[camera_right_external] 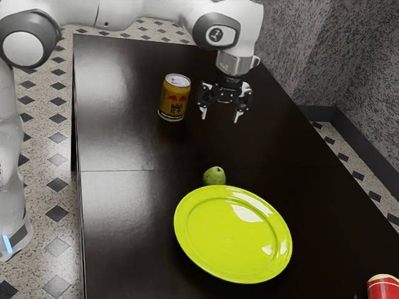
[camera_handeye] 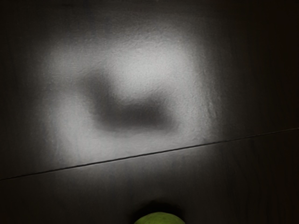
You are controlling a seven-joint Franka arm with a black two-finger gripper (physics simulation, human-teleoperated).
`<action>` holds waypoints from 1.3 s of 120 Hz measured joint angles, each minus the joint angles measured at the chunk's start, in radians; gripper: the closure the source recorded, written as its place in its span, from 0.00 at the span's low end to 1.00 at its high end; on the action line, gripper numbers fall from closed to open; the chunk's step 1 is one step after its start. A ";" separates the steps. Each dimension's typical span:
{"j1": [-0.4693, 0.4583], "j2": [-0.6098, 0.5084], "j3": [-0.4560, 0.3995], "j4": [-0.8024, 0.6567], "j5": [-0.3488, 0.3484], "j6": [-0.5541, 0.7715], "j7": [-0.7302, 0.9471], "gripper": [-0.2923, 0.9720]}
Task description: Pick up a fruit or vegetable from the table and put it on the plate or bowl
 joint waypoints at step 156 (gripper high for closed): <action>-0.030 -0.091 -0.128 -0.303 0.031 0.285 -0.286 0.23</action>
